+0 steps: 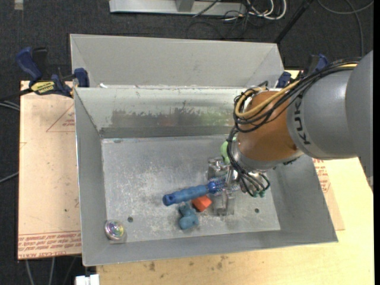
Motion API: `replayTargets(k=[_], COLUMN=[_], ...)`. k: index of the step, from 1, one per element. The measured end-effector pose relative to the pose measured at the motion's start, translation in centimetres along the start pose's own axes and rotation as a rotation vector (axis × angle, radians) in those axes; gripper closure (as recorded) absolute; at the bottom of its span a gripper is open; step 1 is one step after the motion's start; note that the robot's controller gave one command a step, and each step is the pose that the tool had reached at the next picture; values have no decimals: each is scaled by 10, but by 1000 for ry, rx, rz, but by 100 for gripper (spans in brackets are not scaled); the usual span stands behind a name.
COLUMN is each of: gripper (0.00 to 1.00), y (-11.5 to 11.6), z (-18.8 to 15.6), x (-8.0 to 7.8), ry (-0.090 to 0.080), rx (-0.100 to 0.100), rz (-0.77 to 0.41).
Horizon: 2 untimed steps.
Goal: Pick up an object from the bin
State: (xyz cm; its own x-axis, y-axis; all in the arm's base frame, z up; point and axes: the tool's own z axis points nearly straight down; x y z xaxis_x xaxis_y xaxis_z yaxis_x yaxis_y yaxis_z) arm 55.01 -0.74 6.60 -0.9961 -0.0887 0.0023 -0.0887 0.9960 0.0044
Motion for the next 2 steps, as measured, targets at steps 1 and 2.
replayTargets(k=[1,2], gripper=[0,100], y=[0,0], z=[0,-1], x=[-1,-1], ry=[-1,-3], rx=[0,0], rz=[-1,0])
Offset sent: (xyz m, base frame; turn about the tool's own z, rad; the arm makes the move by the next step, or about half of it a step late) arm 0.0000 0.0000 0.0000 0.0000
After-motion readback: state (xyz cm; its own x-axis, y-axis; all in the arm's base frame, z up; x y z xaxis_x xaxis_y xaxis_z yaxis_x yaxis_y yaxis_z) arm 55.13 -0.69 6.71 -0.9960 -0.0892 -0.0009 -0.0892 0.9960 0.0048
